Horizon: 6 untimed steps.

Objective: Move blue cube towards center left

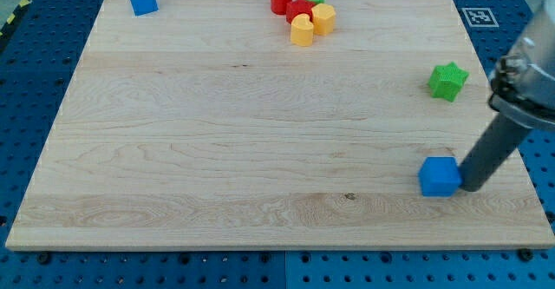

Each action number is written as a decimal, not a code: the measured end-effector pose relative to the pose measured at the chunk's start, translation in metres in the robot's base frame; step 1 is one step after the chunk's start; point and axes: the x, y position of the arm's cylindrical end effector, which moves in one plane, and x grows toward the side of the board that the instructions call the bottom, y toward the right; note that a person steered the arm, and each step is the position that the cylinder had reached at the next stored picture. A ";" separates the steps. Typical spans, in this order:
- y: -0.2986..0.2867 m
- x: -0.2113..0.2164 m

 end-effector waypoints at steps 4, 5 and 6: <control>-0.153 -0.026; -0.187 -0.031; -0.220 -0.031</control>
